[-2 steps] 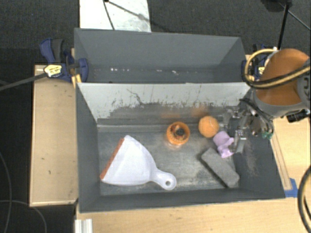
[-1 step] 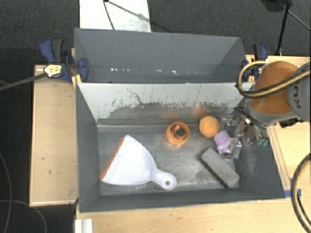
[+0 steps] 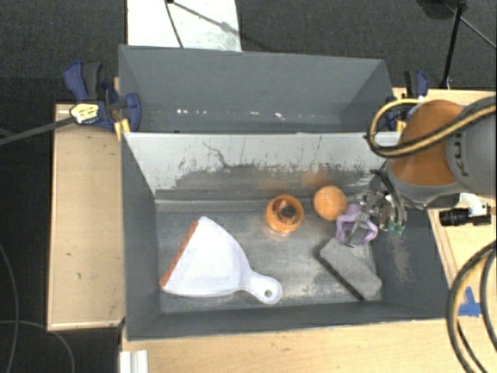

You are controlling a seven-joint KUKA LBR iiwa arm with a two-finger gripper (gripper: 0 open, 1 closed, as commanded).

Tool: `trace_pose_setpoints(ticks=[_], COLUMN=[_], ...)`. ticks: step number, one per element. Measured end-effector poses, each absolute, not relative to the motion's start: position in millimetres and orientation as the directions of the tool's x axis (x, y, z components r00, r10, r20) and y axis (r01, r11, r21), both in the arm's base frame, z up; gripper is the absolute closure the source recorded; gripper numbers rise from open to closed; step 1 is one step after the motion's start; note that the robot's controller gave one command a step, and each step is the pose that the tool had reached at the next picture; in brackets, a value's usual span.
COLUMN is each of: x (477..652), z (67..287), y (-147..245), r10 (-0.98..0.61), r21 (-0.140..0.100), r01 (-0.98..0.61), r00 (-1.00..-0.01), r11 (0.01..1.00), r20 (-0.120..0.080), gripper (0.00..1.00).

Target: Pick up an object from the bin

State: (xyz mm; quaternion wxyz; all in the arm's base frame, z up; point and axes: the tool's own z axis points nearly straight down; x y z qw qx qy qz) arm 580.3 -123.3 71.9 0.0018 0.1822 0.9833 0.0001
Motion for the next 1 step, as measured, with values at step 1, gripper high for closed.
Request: trace_pose_setpoints(ticks=[1], x=[580.3], z=[71.9], y=[-123.3], r10=[0.356], r21=[0.001], r01=[0.356], r00=[-0.934], r11=[0.934], r20=[-0.004], gripper=[1.00])
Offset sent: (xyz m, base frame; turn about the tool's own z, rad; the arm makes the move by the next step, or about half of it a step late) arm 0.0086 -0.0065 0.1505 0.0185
